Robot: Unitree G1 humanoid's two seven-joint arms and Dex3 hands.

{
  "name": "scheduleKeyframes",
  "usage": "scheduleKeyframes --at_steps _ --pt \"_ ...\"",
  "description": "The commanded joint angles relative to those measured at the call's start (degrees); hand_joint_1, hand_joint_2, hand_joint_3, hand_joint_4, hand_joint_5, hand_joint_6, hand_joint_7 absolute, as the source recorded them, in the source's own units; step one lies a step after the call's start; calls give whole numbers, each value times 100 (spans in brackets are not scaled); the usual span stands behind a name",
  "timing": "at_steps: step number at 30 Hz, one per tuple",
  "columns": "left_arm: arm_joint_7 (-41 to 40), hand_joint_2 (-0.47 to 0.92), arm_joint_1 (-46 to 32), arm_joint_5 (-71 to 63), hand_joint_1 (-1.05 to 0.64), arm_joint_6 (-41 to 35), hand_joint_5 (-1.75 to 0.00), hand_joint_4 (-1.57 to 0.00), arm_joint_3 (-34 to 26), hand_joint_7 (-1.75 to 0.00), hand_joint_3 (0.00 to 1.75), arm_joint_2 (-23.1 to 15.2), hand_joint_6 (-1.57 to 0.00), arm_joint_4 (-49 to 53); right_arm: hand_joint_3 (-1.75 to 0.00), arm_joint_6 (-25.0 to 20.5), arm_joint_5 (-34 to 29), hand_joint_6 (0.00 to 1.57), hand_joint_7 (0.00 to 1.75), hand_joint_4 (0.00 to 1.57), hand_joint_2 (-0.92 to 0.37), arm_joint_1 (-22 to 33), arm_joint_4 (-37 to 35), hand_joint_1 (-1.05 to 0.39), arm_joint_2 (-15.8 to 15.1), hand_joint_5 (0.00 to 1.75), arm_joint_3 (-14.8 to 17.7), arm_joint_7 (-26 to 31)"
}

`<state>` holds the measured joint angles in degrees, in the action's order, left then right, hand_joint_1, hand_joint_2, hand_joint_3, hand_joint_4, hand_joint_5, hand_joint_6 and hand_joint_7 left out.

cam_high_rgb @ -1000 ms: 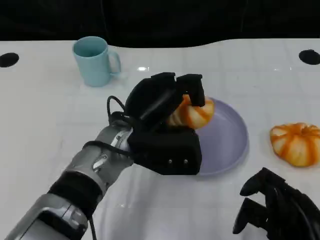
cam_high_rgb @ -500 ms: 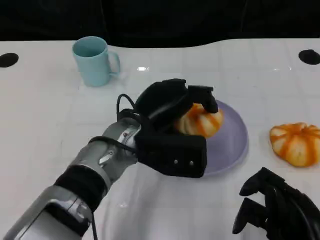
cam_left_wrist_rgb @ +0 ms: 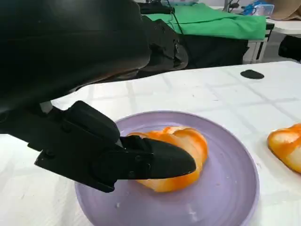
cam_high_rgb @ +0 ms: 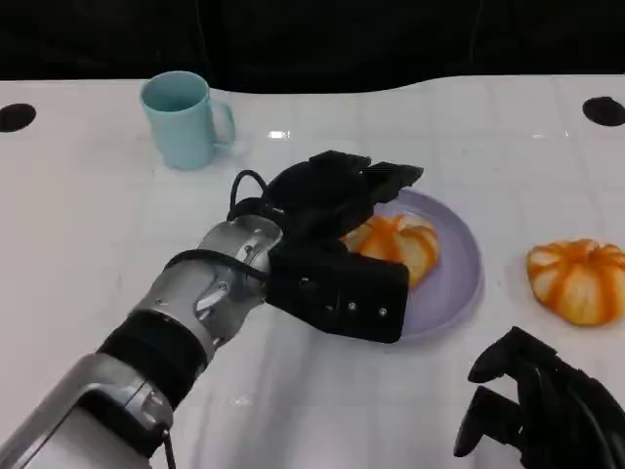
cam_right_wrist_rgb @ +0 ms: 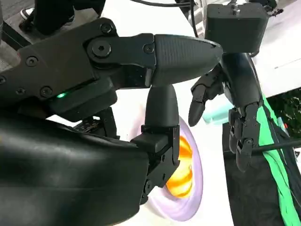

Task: Grasp the bread from the table and place it into the plate.

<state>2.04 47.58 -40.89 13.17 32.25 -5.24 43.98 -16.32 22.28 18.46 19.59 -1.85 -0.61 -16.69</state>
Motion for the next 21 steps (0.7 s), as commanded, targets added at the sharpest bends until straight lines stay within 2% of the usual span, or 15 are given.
scheduleKeyframes --at_steps 1,13,21 --pt "187 92 -40 -1 -96 -108 0 0 3 -3 61 -147 -4 -179 -47 2 53 37 170 61 -92 25 67 -52 -32 175 31 17" --pt "621 92 -483 496 -97 -114 0 -1 -309 -3 60 -390 -5 -925 -48 62 20 38 171 62 -92 27 51 -52 -39 175 8 -2" --pt "895 92 -1083 1310 -94 293 -1 -3 -766 -2 55 -533 -6 -1310 -49 15 80 38 170 62 -92 25 57 -52 -18 175 24 1"
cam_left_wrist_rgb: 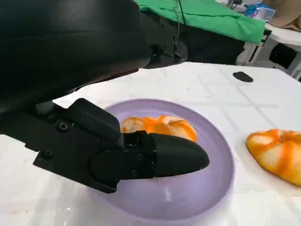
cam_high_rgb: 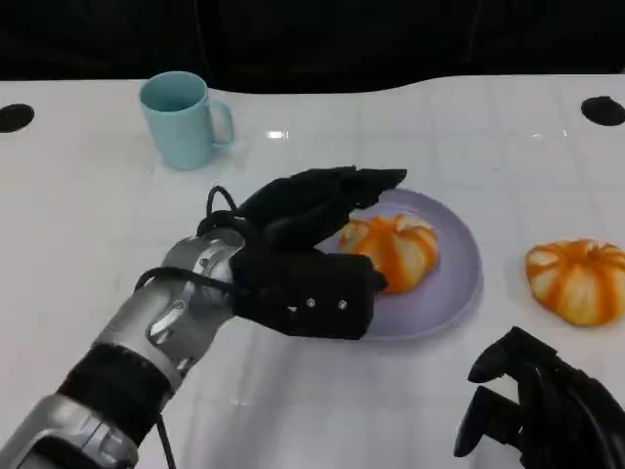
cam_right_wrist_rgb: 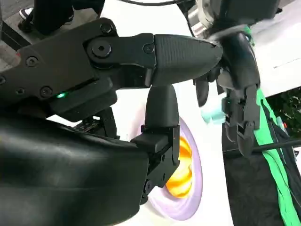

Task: Grasp the bread from the table and place it into the plate.

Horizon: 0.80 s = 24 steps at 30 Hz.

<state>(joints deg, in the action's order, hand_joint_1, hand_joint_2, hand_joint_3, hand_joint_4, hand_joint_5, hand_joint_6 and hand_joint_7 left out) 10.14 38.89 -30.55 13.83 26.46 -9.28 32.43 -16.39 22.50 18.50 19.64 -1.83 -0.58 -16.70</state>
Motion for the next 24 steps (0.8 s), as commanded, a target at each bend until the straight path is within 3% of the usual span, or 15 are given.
scheduleKeyframes --at_steps 1,10,18,20,22,24 --pt "53 92 -295 410 -94 363 -2 -3 -270 -2 55 -126 -6 -164 -49 19 61 38 170 62 -92 23 55 -52 -21 175 21 2" --pt "-89 92 -750 971 -88 1254 -7 -12 -681 -4 47 -124 -12 -67 -49 -32 88 37 169 60 -92 35 93 -51 -20 175 13 50" --pt "-167 92 -1365 1776 -79 2173 -20 -31 -1211 -10 39 77 -27 41 -48 -88 78 37 170 61 -92 48 167 -52 -47 175 -7 110" --pt "-97 92 -1544 2069 -78 2311 -30 -33 -1339 -10 41 182 -32 -9 -48 -80 82 37 170 61 -92 45 160 -52 -50 175 -6 95" --pt "19 92 -1718 2375 -72 2400 -62 -30 -1443 -9 40 279 -41 -108 -48 -80 101 38 170 61 -92 47 152 -52 -39 175 -1 86" --pt "214 92 -1892 2754 -69 2395 -80 -33 -1540 -11 39 364 -49 -261 -47 -99 125 38 170 62 -92 53 162 -52 -28 175 1 89"
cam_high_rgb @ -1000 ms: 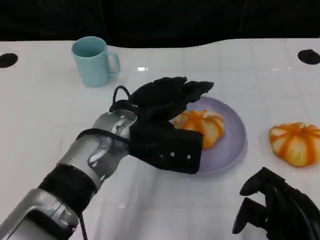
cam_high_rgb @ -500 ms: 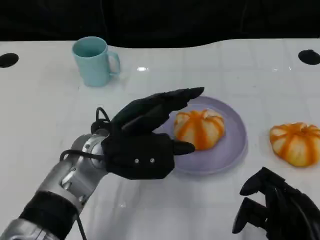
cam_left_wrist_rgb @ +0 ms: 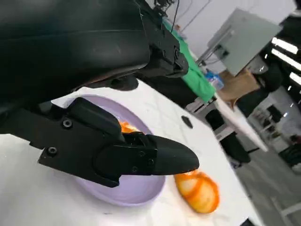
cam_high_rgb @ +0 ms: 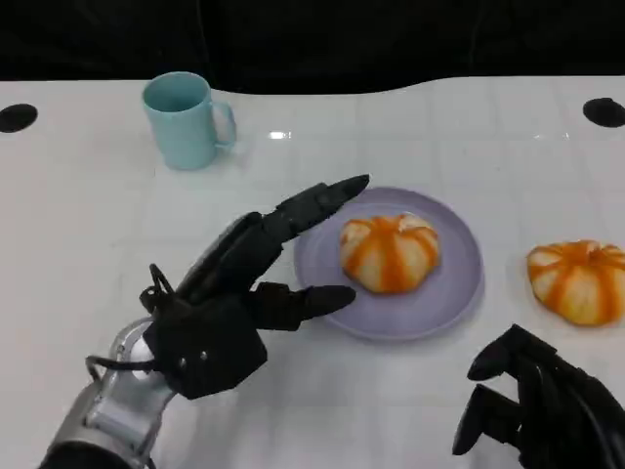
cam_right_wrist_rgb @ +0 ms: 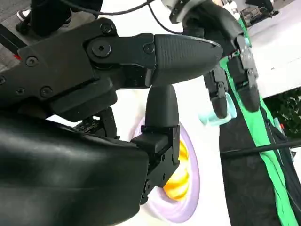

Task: Grasp the bread from the table and place it into the plate.

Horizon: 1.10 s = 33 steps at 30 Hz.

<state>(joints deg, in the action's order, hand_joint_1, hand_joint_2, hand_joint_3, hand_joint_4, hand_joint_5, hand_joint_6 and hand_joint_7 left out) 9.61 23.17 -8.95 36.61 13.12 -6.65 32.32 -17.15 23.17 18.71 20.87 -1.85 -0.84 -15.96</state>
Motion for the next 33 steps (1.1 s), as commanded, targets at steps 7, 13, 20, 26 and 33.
scheduleKeyframes --at_steps 7,13,20,26,33 --pt "937 92 -783 1486 -67 -43 -119 -35 -396 -26 40 201 -61 -786 -47 -40 40 39 169 62 -92 29 56 -52 -29 175 21 35" --pt "1213 92 -1280 2000 -65 -342 -138 -41 -511 -94 39 329 -44 -1343 -50 -30 -4 39 170 63 -92 12 62 -52 -61 175 10 30" --pt "1505 92 -1689 2501 -66 -859 -146 -50 -721 -113 39 331 -50 -1823 -50 -56 32 39 170 63 -92 14 74 -52 -67 175 28 21" --pt "1697 92 -2312 3389 -59 -2058 -173 -58 -864 -139 33 436 -56 -2632 -48 -73 64 39 169 63 -92 27 105 -53 -71 175 45 20" --pt "1811 92 -2517 3460 -57 -2295 -175 -68 -1000 -165 36 525 -52 -2810 -49 -44 9 39 169 63 -92 37 119 -53 -104 175 35 16"
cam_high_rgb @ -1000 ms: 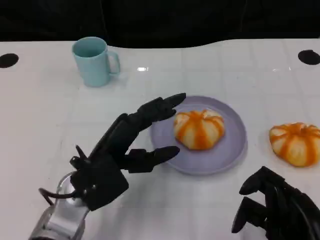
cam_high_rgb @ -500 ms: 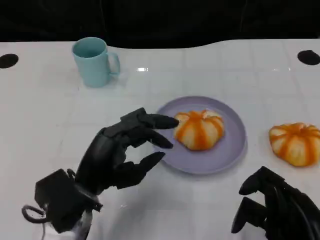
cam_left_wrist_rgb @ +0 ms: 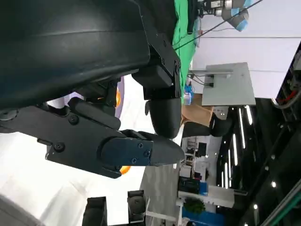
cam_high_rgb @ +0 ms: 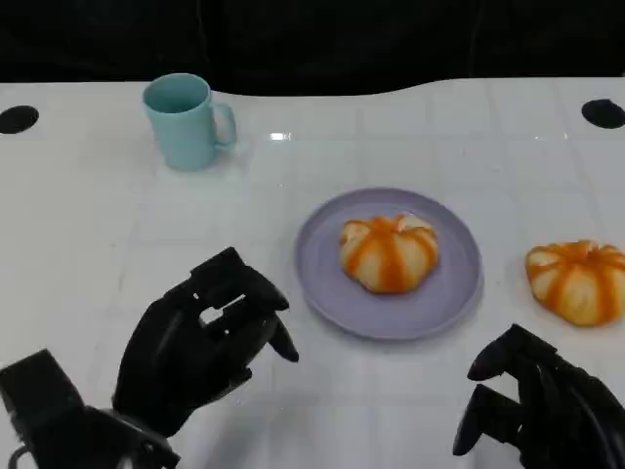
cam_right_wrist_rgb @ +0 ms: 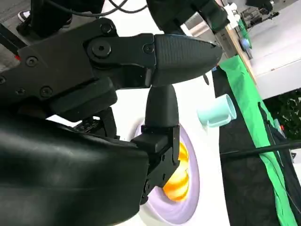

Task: Grasp the bread from the table and place it into the plate.

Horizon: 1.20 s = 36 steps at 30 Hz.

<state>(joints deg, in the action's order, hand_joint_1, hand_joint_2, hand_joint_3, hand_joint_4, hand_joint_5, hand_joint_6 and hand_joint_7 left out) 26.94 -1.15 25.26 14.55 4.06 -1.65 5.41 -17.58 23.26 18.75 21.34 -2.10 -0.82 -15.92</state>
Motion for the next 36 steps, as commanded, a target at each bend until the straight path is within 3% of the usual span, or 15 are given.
scheduleKeyframes --at_steps 1,5,10,19,36 --pt "87 92 -87 31 -57 -101 -175 -68 -106 -165 36 34 -52 -127 -49 -1 0 39 169 63 -92 32 73 -53 -78 175 33 12" --pt "115 92 -92 6 -57 -133 -175 -68 -142 -166 36 66 -51 -142 -49 -1 0 40 169 63 -92 32 73 -53 -78 175 32 13" --pt "385 92 -569 681 -58 -751 -175 -73 -320 -173 30 68 -53 -372 -48 -131 83 39 168 62 -92 70 184 -53 -79 175 58 38" --pt "468 92 -806 739 -55 -988 -175 -74 -458 -175 38 80 -52 -478 -51 -137 60 39 170 63 -92 57 203 -52 -84 175 53 14" --pt "487 92 -852 697 -57 -1328 -175 -76 -584 -175 37 156 -52 -496 -50 -45 26 36 170 61 -92 12 131 -51 -106 175 74 -28"
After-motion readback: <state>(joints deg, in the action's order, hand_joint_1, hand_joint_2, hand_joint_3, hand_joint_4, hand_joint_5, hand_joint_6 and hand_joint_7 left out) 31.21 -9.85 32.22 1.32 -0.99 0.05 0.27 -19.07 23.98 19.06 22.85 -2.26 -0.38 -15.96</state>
